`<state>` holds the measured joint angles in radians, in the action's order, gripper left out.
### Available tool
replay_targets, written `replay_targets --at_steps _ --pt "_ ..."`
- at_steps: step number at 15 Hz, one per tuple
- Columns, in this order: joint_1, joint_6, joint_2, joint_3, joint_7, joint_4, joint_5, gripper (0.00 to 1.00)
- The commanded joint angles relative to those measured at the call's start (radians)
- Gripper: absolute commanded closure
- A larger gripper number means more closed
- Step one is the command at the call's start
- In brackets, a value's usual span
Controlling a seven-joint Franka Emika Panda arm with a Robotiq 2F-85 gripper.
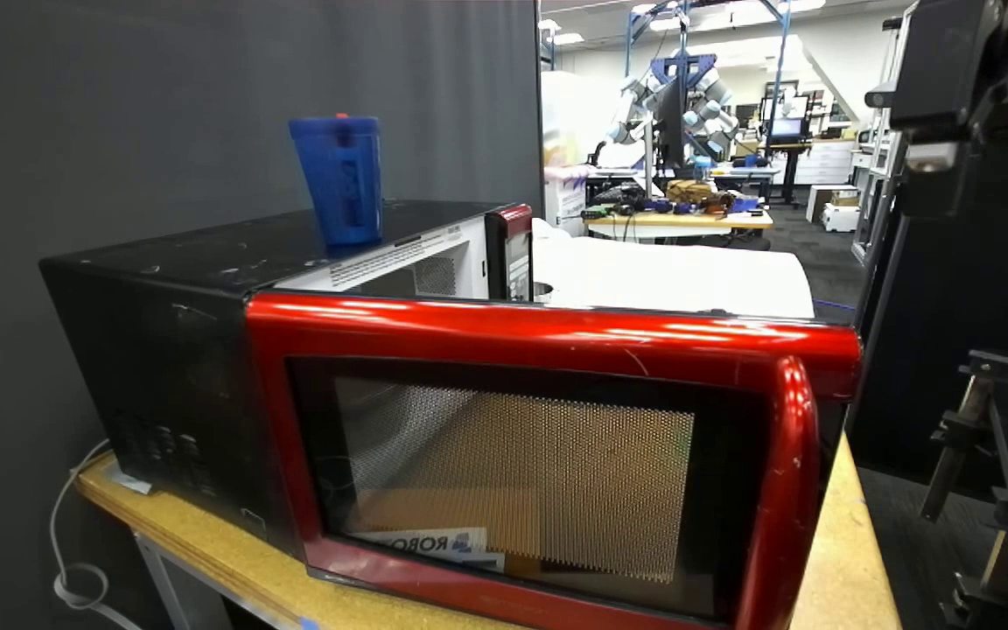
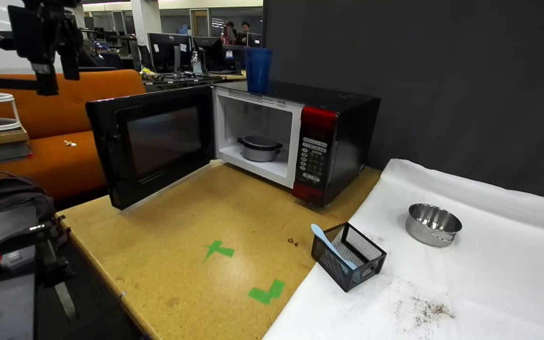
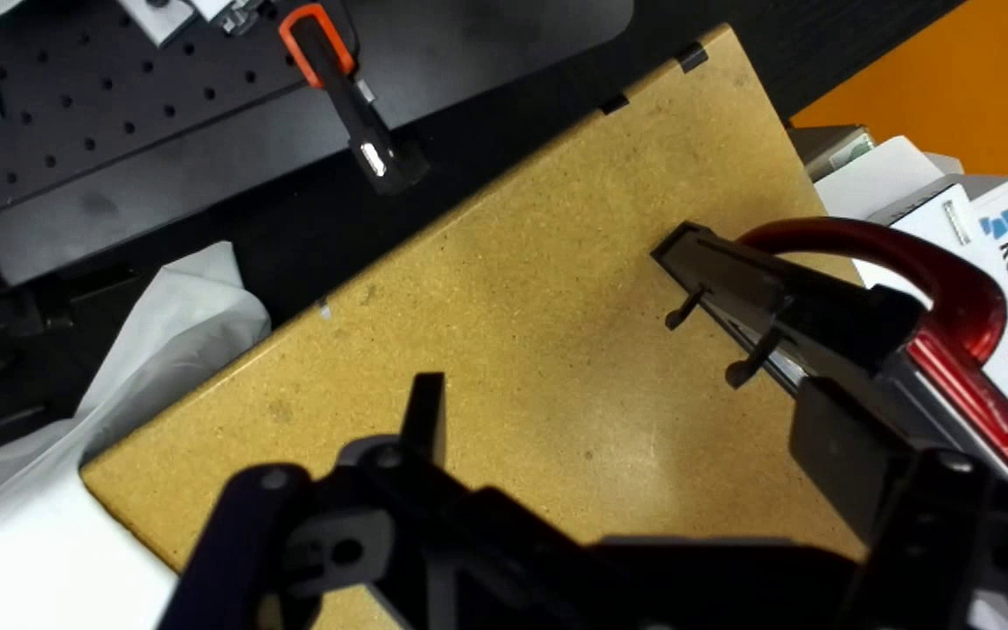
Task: Close the microwave door
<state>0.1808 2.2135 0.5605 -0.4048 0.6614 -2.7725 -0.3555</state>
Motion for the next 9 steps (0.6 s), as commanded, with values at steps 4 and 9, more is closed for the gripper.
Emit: replay_targets --at_steps 4,9 --pt "0.025 0.202 -0.111 0.000 0.215 0.051 -0.024 0.00" --pt "0.064 0.203 -0.131 0.024 0.201 0.053 -0.001 0.00"
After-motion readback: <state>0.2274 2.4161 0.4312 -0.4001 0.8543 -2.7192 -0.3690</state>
